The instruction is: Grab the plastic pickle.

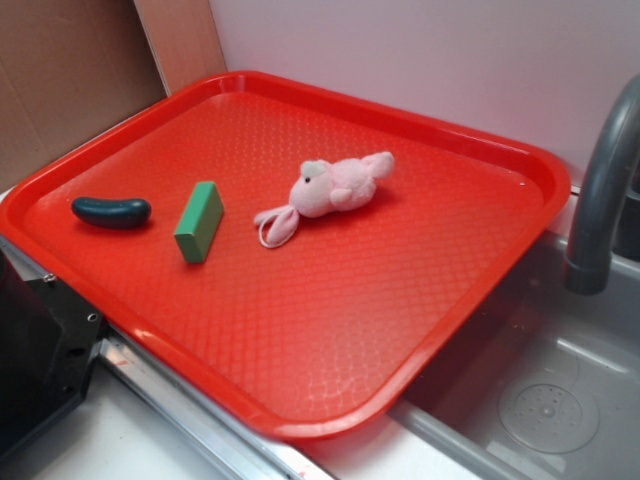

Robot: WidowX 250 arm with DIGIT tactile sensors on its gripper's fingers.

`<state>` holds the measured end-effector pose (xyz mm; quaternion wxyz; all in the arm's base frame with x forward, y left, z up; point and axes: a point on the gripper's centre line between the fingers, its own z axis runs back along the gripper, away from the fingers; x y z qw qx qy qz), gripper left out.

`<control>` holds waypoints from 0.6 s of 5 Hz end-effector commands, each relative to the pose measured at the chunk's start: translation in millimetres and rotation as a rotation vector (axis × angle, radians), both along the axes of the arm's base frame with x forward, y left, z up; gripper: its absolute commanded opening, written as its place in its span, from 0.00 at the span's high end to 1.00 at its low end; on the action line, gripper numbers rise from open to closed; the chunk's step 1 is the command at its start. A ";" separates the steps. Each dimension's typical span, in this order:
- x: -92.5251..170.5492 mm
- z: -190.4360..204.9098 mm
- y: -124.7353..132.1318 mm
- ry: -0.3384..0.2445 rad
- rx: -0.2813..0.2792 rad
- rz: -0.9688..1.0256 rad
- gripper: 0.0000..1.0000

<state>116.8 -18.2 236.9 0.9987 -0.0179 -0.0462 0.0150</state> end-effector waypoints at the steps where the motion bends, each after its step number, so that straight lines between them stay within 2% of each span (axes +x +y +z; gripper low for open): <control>1: 0.0 0.0 0.0 0.000 0.000 0.000 0.00; 3: 20.5 -36.3 33.2 -0.096 0.142 -0.242 0.00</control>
